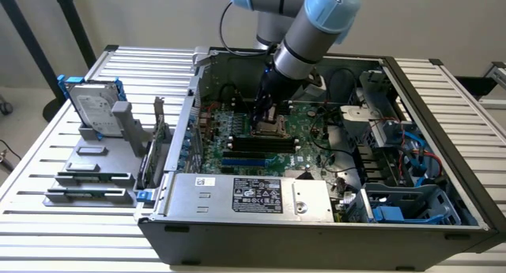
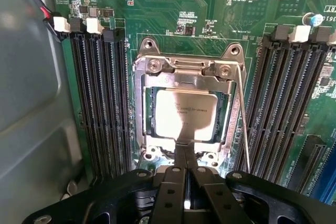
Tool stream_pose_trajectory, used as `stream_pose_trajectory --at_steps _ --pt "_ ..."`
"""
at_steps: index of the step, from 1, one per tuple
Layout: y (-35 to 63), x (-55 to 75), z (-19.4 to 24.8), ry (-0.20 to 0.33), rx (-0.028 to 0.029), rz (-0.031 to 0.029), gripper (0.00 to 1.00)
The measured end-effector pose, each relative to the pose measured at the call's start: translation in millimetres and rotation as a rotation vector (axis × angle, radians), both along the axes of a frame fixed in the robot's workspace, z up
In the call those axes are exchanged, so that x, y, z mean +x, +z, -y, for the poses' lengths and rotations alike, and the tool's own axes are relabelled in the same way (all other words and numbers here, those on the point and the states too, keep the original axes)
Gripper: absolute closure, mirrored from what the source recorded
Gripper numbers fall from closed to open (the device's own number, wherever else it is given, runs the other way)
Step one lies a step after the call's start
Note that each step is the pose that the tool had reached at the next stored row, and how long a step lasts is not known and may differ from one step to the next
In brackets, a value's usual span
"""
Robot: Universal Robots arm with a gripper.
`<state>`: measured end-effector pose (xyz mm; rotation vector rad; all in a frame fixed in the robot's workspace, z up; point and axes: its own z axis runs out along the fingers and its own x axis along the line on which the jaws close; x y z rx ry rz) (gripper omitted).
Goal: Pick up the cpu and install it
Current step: 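Close the cpu cover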
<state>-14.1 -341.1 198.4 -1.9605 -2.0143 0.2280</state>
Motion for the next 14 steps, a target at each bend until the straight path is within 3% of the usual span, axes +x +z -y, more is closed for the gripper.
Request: stream_pose_trajectory --at_steps 4,14 --pt "4.3 -3.5 2.1 0.0 0.0001 -0.0066 0.89" --pt "10.3 -23.8 7.8 0.0 0.0007 -0.0125 0.89"
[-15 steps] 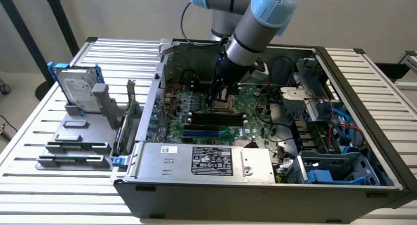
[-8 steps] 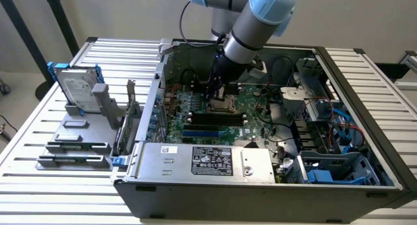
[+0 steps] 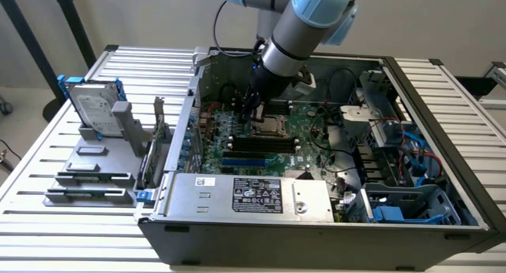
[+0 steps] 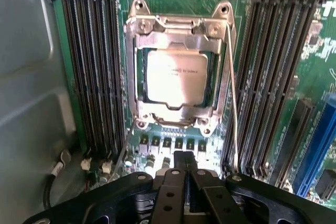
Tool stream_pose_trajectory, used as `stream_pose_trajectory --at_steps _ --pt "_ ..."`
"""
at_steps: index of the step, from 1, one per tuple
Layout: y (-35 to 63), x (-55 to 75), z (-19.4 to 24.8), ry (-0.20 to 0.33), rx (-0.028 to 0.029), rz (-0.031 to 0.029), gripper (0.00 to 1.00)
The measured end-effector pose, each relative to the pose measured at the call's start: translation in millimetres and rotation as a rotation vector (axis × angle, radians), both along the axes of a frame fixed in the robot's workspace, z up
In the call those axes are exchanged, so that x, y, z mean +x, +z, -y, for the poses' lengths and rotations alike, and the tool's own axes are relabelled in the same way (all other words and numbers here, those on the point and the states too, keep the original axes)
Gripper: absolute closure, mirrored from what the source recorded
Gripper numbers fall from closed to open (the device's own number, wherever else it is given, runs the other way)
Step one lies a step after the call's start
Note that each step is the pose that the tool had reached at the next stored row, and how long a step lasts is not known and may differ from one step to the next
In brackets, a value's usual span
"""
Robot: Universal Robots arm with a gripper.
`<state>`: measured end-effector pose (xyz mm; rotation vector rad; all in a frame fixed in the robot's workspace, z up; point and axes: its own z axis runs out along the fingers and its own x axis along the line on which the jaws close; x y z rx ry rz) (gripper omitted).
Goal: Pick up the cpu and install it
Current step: 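Close the cpu cover, then install the first cpu locking lever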
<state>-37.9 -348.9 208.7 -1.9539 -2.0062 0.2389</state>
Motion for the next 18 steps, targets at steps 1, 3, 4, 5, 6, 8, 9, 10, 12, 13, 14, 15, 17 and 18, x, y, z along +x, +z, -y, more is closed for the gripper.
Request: stream_pose_trajectory --at_steps 1,3,4,5,6,8,9,10,12,13,14,15,17,18 --pt "0.0 0.0 0.0 0.0 0.0 -0.0002 0.89" --pt "0.0 0.0 0.0 0.0 0.0006 -0.0003 0.89" --pt "0.0 0.0 0.0 0.0 0.0006 -0.0002 0.89" --pt "0.0 0.0 0.0 0.0 0.0006 -0.0002 0.89" --pt "0.0 0.0 0.0 0.0 0.0006 -0.0002 0.89" --pt "0.0 0.0 0.0 0.0 0.0005 -0.0003 0.89" --pt "0.0 0.0 0.0 0.0 0.0006 -0.0003 0.89" --pt "0.0 0.0 0.0 0.0 0.0006 -0.0003 0.89" --pt "0.0 0.0 0.0 0.0 0.0006 -0.0003 0.89" --pt "0.0 0.0 0.0 0.0 0.0005 -0.0003 0.89" --pt "0.0 0.0 0.0 0.0 0.0005 -0.0003 0.89" --pt "0.0 0.0 0.0 0.0 0.0005 -0.0003 0.89" --pt "0.0 0.0 0.0 0.0 0.0006 -0.0002 0.89" --pt "0.0 -0.3 0.3 0.0 0.0008 -0.0002 0.89"
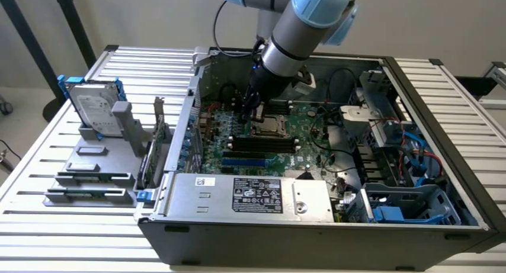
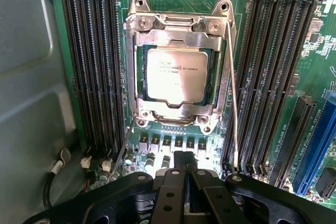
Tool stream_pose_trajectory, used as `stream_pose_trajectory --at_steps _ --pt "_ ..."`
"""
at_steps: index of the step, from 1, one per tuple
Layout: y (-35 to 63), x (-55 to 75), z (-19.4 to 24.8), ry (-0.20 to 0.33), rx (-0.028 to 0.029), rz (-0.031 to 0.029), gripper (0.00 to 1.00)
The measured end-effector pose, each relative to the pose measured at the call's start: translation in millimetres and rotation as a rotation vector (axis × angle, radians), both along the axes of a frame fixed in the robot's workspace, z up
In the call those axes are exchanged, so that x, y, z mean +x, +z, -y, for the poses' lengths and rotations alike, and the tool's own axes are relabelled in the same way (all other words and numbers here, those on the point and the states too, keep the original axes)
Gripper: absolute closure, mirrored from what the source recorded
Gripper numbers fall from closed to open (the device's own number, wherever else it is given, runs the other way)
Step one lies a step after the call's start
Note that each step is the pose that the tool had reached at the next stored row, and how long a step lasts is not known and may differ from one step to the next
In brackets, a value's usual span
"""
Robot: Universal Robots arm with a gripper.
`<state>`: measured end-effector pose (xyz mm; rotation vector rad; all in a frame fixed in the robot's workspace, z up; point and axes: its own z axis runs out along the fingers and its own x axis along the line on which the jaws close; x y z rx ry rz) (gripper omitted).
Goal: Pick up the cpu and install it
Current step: 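Install the first cpu locking lever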
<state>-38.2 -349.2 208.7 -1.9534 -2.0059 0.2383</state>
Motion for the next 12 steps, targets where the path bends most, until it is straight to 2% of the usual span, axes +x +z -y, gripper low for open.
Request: stream_pose_trajectory --at_steps 7,9,12 --pt "4.8 -19.4 8.7 0.0 0.0208 -0.0006 0.89" --pt "7.1 -22.2 10.2 -0.002 0.0294 -0.0032 0.89" --pt "10.0 -24.0 10.9 -0.011 0.0476 -0.0066 0.89"
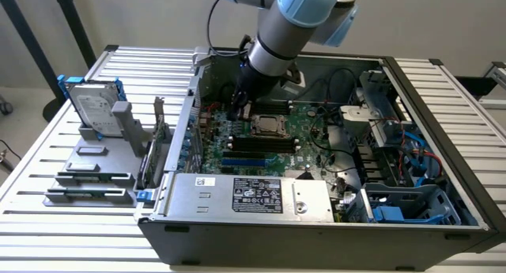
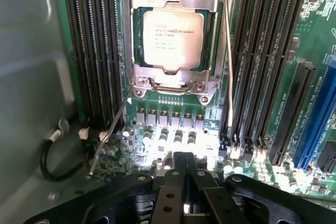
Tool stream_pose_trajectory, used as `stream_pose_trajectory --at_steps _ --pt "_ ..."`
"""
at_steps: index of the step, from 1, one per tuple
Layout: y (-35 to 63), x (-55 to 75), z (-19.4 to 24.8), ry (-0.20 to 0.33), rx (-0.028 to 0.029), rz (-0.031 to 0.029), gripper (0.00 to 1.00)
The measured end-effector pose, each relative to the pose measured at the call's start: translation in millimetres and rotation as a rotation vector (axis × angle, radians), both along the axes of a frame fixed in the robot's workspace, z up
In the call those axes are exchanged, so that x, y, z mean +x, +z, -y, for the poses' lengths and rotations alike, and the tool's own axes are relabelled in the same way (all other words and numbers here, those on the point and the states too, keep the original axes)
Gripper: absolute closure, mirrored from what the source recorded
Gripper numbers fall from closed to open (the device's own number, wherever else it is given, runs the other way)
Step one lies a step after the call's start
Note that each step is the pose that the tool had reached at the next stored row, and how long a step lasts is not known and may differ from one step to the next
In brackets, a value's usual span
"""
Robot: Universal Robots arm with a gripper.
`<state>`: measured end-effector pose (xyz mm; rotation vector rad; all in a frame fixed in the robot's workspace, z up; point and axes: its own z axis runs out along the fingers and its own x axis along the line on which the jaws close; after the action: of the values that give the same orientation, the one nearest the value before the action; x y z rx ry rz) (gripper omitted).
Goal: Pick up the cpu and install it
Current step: 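Install the first cpu locking lever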
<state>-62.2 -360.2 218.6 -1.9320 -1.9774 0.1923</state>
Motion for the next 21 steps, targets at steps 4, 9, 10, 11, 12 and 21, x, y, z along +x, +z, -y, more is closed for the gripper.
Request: stream_pose_trajectory --at_steps 4,9,10,11,12,21 --pt "2.3 -0.7 0.3 -0.026 0.0238 -0.0064 0.89" --pt "3.3 -0.7 0.5 -0.073 0.038 -0.0191 0.89" --pt "3.5 -0.7 0.5 -0.083 0.0397 -0.0215 0.89" --pt "3.6 -0.7 0.5 -0.093 0.0411 -0.0236 0.89" --pt "3.6 -0.7 0.5 -0.104 0.0424 -0.0258 0.89" --pt "4.4 -0.7 0.6 -0.199 0.0543 -0.0442 0.89"
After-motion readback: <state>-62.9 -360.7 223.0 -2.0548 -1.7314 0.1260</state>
